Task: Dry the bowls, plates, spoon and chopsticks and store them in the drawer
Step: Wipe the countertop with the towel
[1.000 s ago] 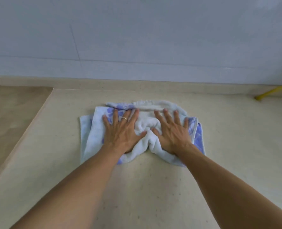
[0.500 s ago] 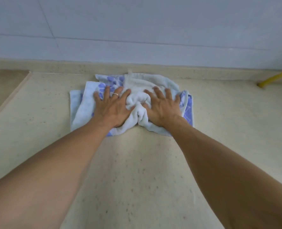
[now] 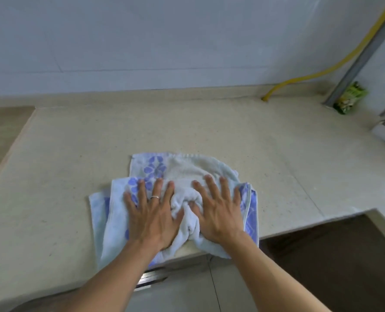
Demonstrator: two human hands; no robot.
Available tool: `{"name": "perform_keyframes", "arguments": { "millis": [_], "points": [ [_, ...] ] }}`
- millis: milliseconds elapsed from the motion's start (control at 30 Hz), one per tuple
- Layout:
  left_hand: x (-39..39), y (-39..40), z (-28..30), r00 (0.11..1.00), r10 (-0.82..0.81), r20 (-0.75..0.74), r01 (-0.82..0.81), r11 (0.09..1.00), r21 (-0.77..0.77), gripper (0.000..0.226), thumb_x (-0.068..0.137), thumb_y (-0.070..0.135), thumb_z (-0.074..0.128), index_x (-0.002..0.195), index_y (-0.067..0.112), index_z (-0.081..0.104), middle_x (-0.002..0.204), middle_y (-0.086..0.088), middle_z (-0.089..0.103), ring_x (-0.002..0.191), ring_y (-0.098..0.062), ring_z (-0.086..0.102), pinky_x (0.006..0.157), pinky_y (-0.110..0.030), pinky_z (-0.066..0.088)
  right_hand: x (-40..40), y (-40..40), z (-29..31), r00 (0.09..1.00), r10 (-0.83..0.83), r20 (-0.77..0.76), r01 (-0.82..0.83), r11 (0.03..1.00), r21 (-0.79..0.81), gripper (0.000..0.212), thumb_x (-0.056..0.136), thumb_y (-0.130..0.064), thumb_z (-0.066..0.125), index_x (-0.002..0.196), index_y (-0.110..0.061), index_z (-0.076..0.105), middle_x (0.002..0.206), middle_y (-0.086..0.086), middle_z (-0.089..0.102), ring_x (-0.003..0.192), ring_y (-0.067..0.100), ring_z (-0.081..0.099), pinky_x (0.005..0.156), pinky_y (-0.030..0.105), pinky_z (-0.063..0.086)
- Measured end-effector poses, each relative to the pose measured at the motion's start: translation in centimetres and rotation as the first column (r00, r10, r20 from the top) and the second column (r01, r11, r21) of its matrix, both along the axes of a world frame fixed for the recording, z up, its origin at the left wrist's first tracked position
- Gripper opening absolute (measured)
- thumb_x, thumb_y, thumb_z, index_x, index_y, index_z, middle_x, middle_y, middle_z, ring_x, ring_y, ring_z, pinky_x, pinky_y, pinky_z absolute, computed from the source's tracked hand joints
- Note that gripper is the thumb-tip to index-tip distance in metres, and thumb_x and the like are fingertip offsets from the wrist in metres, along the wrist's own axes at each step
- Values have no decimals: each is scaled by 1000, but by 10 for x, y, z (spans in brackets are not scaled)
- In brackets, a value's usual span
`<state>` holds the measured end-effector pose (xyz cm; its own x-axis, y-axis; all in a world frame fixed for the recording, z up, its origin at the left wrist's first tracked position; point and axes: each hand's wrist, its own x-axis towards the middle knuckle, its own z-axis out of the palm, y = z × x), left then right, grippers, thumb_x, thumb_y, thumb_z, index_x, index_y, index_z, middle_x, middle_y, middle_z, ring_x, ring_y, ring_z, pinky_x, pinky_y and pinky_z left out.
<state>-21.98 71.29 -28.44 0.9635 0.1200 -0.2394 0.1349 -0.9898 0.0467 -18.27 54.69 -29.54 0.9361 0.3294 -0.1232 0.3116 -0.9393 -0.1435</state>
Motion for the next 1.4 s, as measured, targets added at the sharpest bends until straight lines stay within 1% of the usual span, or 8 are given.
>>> {"name": "perform_keyframes", "arguments": {
  "millis": [67, 333, 433, 600, 800, 1033, 1233, 1400],
  "points": [
    [2, -4, 0, 1000, 13, 11, -13, 1000, -24, 110, 55, 76, -41, 155, 35, -20, 166, 3, -18, 149, -39, -23, 118, -65, -6, 0, -5, 2, 1000, -8, -4, 8, 1000, 14, 79, 82, -72, -12, 156, -44, -1, 167, -6, -10, 152, 30, -18, 117, 65, -7],
    [143, -7, -3, 996, 7, 90, -2, 999, -55, 75, 94, 71, 11, 156, 37, -13, 166, 7, -19, 151, -34, -20, 118, -63, -6, 141, -10, 5, 1000, -15, 5, 15, 1000, -16, 78, 84, -75, -2, 155, -45, -3, 167, -4, -12, 151, 33, -18, 117, 66, -8],
    [233, -6, -7, 993, -9, 114, 16, 998, -63, 73, 95, 69, 13, 158, 37, -7, 167, 7, -14, 152, -33, -17, 119, -63, -5, 226, -10, 3, 999, -40, 27, 41, 999, -33, 62, 99, -65, 16, 156, -44, 1, 167, -4, -9, 152, 33, -14, 116, 67, -6],
    [359, -7, -11, 989, 11, 146, -3, 998, -57, 69, 97, 67, 15, 157, 38, -1, 167, 7, -11, 152, -32, -16, 119, -62, -4, 357, -10, -1, 997, -24, 74, 29, 997, -68, 61, 100, -63, 18, 156, -44, 2, 167, -5, -5, 152, 33, -9, 116, 68, -1],
    [419, -10, -10, 961, 69, 266, -62, 998, -34, 63, 97, 60, 30, 154, 33, 22, 162, -5, 18, 147, -39, 13, 117, -62, 11, 430, -7, -3, 992, 4, 125, 3, 999, -54, 64, 97, -65, 25, 155, -43, 9, 167, -5, 3, 151, 33, 1, 115, 69, 6],
    [366, -15, -19, 976, -61, 210, 67, 998, -20, 66, 96, 68, 23, 155, 42, 9, 164, 5, 9, 150, -33, 4, 119, -58, 6, 361, -24, -4, 997, -37, 69, 39, 999, -33, 64, 98, -65, 17, 157, -42, 4, 167, -6, 2, 152, 34, -2, 117, 66, 4],
    [241, -58, -9, 972, -185, 142, 183, 983, 27, 67, 97, 67, 16, 156, 38, 3, 166, 7, 4, 152, -32, -3, 118, -60, 8, 212, -65, 5, 985, -160, 57, 160, 987, 16, 92, 71, -68, -12, 156, -42, 13, 166, -5, 8, 151, 32, 2, 117, 61, 8],
    [132, -96, -1, 964, -253, 85, 253, 967, 9, 70, 97, 66, 14, 157, 33, -1, 166, 3, -2, 151, -35, -9, 118, -63, 4, 92, -99, 5, 973, -230, 9, 229, 973, 39, 85, 77, -70, -10, 156, -44, 8, 167, -7, 0, 153, 26, -7, 119, 57, -1]
  ]
}}
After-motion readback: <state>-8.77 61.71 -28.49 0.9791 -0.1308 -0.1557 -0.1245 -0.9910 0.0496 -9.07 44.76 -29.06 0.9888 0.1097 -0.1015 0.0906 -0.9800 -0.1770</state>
